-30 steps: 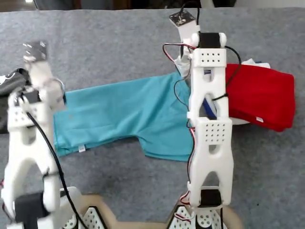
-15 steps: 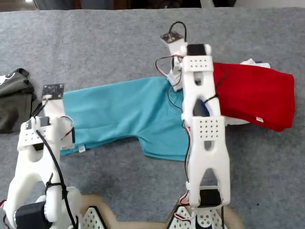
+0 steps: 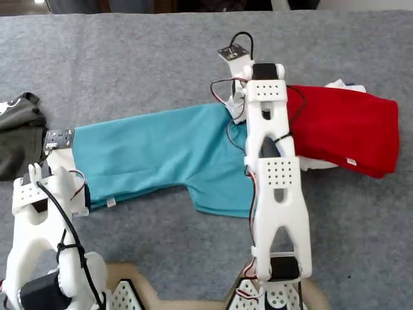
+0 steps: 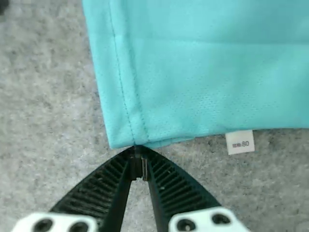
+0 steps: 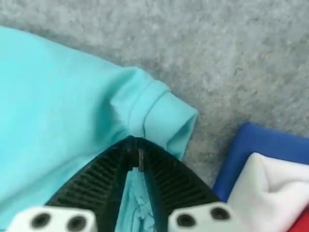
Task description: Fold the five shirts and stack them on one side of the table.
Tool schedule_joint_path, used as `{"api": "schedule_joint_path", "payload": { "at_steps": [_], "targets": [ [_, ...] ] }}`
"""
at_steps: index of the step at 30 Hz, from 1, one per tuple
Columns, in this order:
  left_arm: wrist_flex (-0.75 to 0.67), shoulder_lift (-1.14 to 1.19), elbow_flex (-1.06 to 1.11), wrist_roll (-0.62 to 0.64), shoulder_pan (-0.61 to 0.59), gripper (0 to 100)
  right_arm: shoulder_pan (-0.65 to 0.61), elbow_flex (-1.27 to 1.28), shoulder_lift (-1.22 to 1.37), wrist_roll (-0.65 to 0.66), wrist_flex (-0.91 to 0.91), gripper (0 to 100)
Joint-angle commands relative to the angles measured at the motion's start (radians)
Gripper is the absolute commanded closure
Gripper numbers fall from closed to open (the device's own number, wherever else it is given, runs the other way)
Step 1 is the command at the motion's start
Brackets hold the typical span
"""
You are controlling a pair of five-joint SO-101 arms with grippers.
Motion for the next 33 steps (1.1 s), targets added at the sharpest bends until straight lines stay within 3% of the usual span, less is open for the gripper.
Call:
{"api": "schedule_joint_path", "payload": {
  "at_steps": [1, 9, 16, 18, 21, 27, 30, 33],
  "targets": [
    [0.002, -0.006, -0.015, -0.005, -0.008, 97, 0.012, -0.031, -0.004, -0.008, 0.008, 98.5],
    [0.222, -0.006, -0.328, -0.048, -0.054, 97, 0.02, -0.208, -0.074, -0.006, 0.075, 98.5],
    [0.262, 0.005, -0.613, -0.038, -0.147, 97, 0.018, -0.214, -0.16, -0.008, 0.078, 98.5],
    [0.169, 0.018, -0.656, 0.043, -0.117, 97, 0.018, -0.194, -0.191, -0.008, 0.078, 98.5],
    [-0.084, 0.089, -0.621, 0.147, -0.036, 97, 0.012, -0.122, -0.24, 0.006, 0.078, 98.5],
    [-0.582, 0.436, -0.469, 0.293, 0.099, 97, 0.002, 0.088, -0.252, 0.066, 0.075, 98.5],
    [-0.663, 0.615, -0.487, 0.35, 0.093, 97, 0.005, 0.13, -0.251, 0.072, 0.068, 98.5],
    [-0.591, 0.687, -0.601, 0.382, 0.051, 97, 0.043, 0.14, -0.248, 0.114, 0.032, 98.5]
  ]
}}
